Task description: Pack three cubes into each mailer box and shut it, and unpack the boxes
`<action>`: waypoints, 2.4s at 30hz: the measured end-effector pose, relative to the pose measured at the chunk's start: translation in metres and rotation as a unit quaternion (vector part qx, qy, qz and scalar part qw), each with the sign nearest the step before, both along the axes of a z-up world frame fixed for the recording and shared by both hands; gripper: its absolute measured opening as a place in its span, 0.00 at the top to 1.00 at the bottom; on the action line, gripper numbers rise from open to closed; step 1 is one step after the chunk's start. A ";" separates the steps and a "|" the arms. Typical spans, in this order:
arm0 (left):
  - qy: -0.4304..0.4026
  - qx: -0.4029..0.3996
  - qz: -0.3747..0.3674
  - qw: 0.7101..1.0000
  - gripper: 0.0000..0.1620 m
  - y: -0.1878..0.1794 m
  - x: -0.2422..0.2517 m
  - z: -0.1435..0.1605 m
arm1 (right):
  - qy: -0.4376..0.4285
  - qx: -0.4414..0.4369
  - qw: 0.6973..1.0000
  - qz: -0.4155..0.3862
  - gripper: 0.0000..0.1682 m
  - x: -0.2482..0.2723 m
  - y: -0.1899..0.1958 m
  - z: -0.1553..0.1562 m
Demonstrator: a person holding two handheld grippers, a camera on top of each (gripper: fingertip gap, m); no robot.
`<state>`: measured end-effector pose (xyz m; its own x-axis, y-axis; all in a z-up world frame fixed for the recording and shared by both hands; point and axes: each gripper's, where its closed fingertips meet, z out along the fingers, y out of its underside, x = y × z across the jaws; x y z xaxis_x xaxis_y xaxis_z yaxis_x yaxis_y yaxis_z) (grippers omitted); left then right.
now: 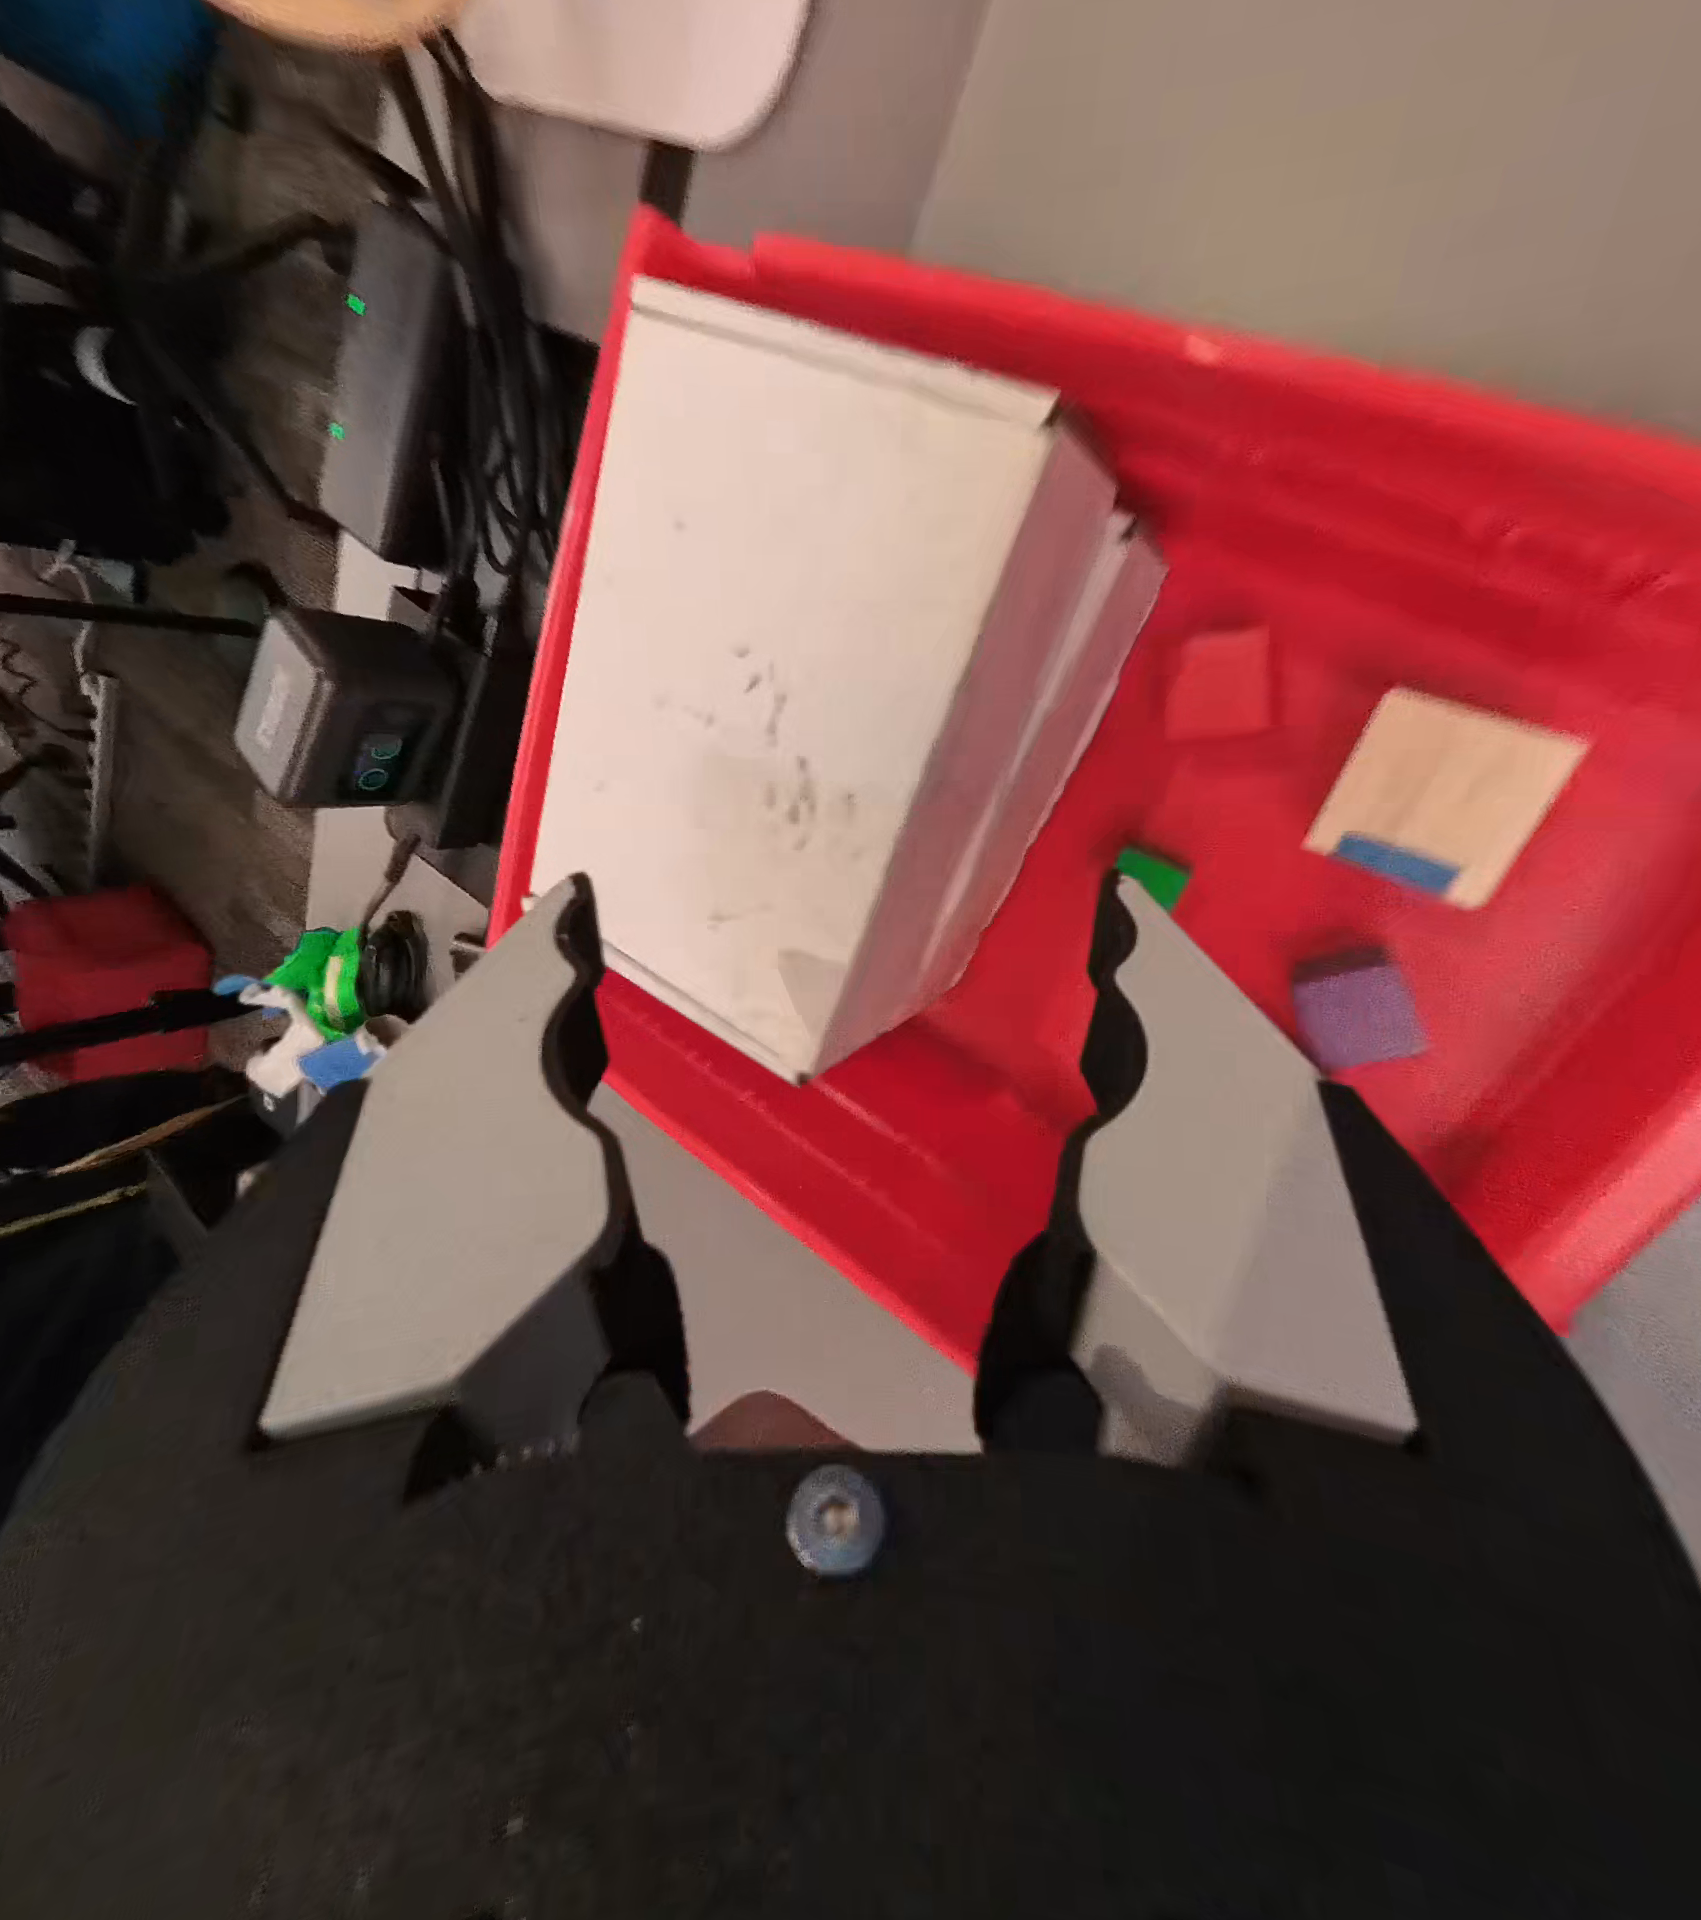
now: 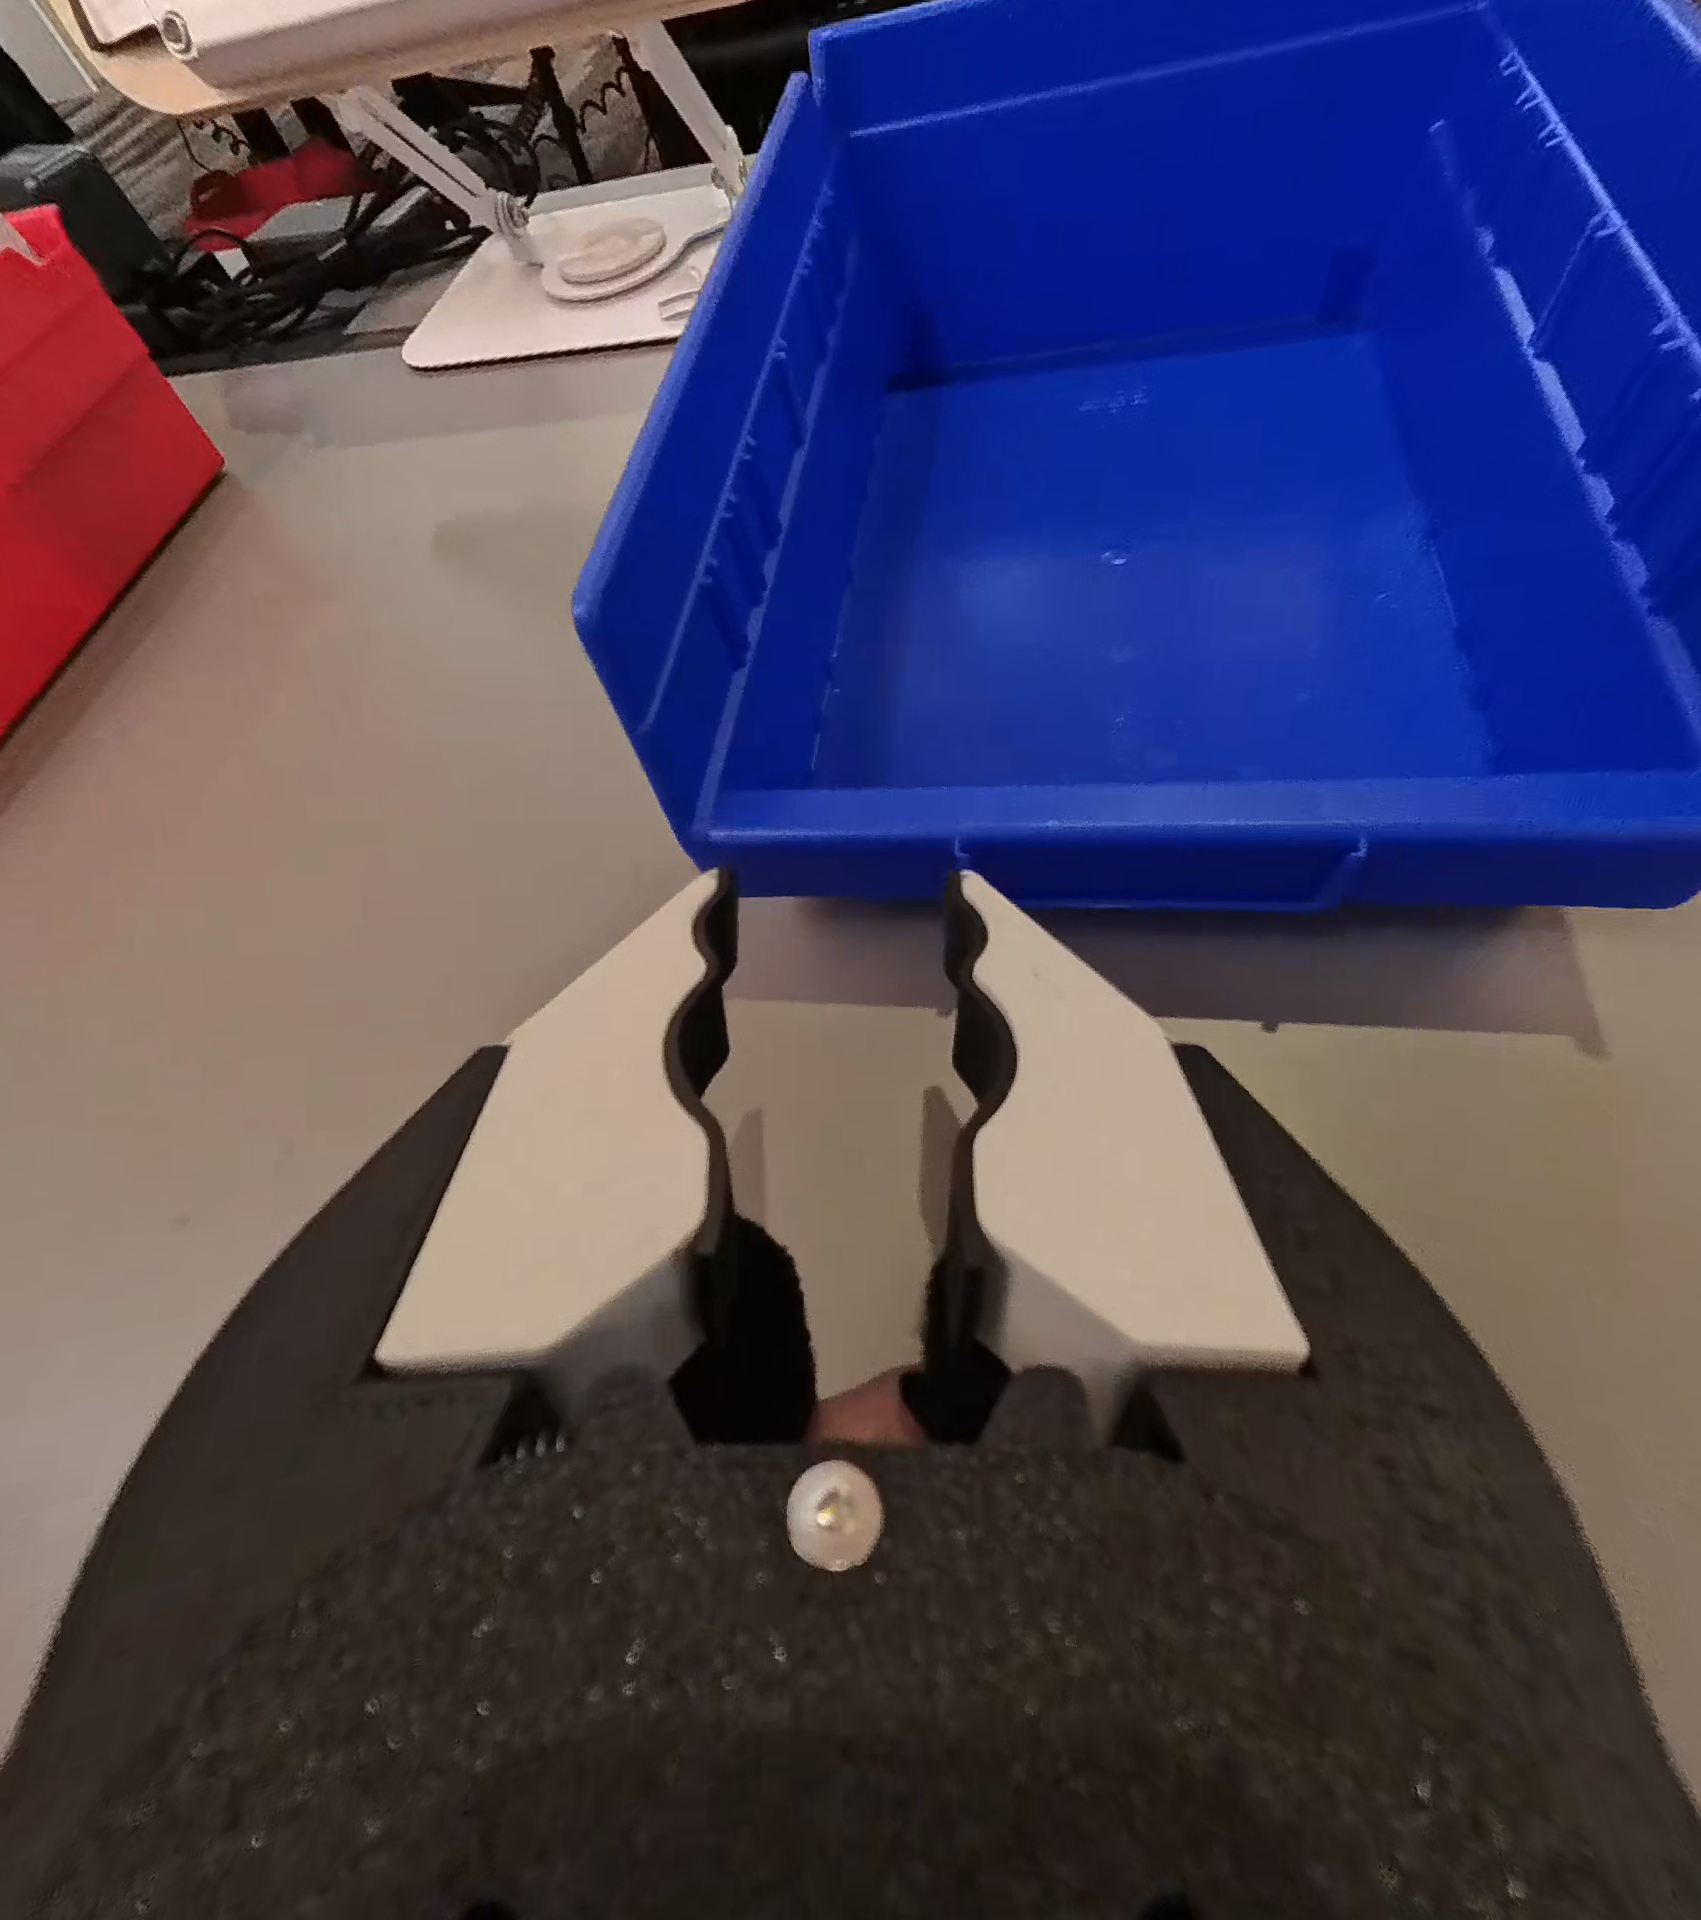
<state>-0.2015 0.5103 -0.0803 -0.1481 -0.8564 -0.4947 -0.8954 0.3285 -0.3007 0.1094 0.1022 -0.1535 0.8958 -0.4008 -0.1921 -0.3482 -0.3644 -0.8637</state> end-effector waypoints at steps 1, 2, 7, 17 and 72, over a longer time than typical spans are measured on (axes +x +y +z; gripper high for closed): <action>0.031 -0.003 -0.008 0.999 0.40 0.010 0.001 -0.007 | 0.002 0.001 1.000 -0.001 0.77 0.000 0.000 0.000; 0.057 -0.008 -0.014 0.998 0.37 0.020 0.003 -0.014 | 0.005 0.002 1.000 0.000 0.77 -0.001 -0.001 0.000; 0.144 -0.018 -0.041 0.989 0.33 0.054 0.018 -0.036 | -0.006 -0.010 1.000 -0.002 0.77 0.001 -0.007 -0.002; 0.224 -0.041 -0.061 0.972 0.25 0.068 0.024 -0.061 | 0.019 -0.014 1.000 -0.005 0.76 0.009 -0.015 -0.010; -0.001 -0.120 -0.250 0.961 0.33 -0.236 0.135 -0.030 | -0.116 0.002 0.929 0.352 0.57 -0.127 0.111 -0.004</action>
<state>-0.0669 0.2742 -0.1105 -0.5700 -0.7676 -0.2933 -0.6424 0.6388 -0.4234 -0.0175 0.2136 -0.1577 0.9533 0.2996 0.0377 0.1694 -0.4275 -0.8880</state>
